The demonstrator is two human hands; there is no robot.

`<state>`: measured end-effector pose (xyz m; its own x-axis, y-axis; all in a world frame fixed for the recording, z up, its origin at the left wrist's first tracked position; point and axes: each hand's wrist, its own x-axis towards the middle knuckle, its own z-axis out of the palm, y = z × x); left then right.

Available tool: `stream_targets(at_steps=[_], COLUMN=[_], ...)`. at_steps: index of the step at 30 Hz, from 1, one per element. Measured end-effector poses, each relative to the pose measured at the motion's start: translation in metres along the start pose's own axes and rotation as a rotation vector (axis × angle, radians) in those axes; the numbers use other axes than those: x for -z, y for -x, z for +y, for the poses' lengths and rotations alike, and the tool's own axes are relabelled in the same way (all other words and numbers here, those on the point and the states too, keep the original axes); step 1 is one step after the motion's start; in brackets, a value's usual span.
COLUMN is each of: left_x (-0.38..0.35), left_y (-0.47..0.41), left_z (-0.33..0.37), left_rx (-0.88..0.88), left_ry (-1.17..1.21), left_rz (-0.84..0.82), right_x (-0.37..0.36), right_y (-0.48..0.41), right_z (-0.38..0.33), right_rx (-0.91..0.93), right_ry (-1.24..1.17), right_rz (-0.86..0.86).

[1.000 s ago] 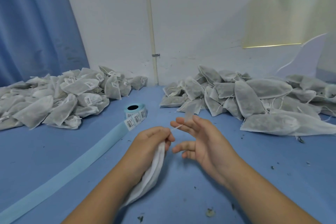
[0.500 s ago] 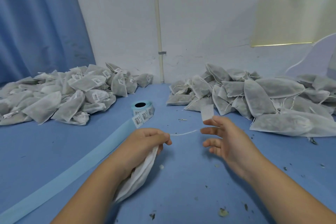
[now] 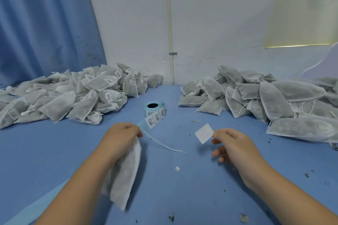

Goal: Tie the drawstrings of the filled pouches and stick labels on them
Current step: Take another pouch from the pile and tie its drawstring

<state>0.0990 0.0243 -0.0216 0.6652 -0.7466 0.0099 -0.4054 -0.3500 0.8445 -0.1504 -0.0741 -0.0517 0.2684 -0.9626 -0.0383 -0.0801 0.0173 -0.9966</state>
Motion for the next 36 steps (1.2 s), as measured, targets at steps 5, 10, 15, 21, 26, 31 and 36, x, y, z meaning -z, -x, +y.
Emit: stream_targets(at_steps=[5,10,15,21,26,31,36], left_x=[0.027,0.036,0.029,0.022,0.02,0.019,0.02], left_y=[-0.011,-0.024,-0.03,-0.036,-0.042,-0.042,-0.041], left_z=[-0.026,-0.038,-0.035,-0.038,-0.043,-0.045,-0.044], left_rx=[0.153,0.323,0.377,0.404,0.395,0.409,0.42], left_ry=[0.289,0.738,0.852,0.923,0.971,1.01,1.082], left_rz=[0.08,-0.103,-0.232,-0.291,-0.332,-0.344,-0.374], right_x=[-0.046,-0.113,-0.162,-0.189,-0.204,-0.206,-0.203], right_y=[-0.015,-0.043,-0.063,-0.065,-0.055,-0.052,-0.051], right_z=[-0.01,-0.023,-0.023,-0.014,-0.004,-0.003,-0.004], right_rx=[0.016,0.146,0.314,0.456,0.518,0.509,0.469], right_ry=[0.087,0.359,0.701,0.885,0.899,0.84,0.788], right_rz=[-0.068,-0.042,0.107,0.188,0.077,-0.008,-0.037])
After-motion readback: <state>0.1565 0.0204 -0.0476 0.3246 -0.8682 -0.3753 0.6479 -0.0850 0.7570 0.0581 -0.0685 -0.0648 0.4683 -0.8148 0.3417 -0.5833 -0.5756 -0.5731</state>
